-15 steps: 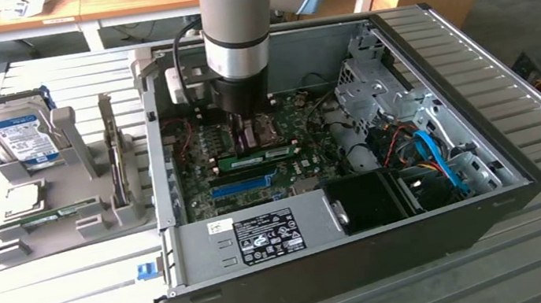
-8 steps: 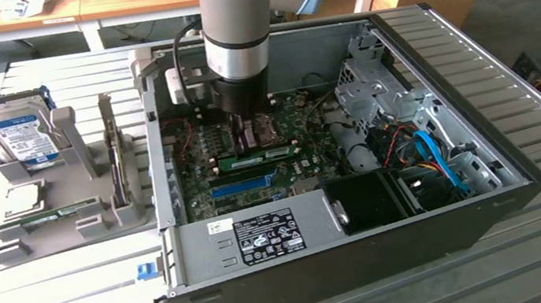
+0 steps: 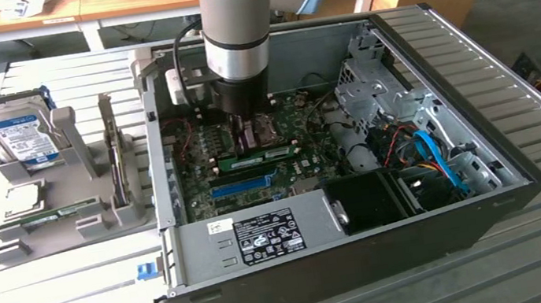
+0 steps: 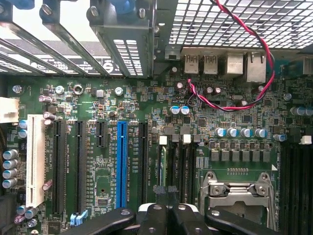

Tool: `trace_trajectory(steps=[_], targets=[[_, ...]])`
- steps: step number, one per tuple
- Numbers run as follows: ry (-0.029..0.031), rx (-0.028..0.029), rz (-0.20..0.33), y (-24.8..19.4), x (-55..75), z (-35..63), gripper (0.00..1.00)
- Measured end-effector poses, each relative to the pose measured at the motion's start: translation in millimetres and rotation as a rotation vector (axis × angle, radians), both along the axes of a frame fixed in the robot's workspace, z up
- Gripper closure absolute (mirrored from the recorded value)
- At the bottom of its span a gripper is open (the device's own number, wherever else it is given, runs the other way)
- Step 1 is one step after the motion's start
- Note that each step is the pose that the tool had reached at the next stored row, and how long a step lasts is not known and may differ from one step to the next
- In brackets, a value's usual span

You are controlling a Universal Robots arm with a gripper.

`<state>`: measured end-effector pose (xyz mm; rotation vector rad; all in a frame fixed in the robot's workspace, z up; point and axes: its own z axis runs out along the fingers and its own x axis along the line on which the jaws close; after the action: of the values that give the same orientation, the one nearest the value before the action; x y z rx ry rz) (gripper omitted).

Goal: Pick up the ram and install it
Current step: 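Press down the ram until it locks into place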

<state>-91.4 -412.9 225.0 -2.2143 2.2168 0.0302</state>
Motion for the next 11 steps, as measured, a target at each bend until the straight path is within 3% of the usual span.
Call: trace_trajectory(steps=[11], targets=[[0.0000, 0.0002, 0.000, 0.0, 0.0, -1.0, 0.89]])
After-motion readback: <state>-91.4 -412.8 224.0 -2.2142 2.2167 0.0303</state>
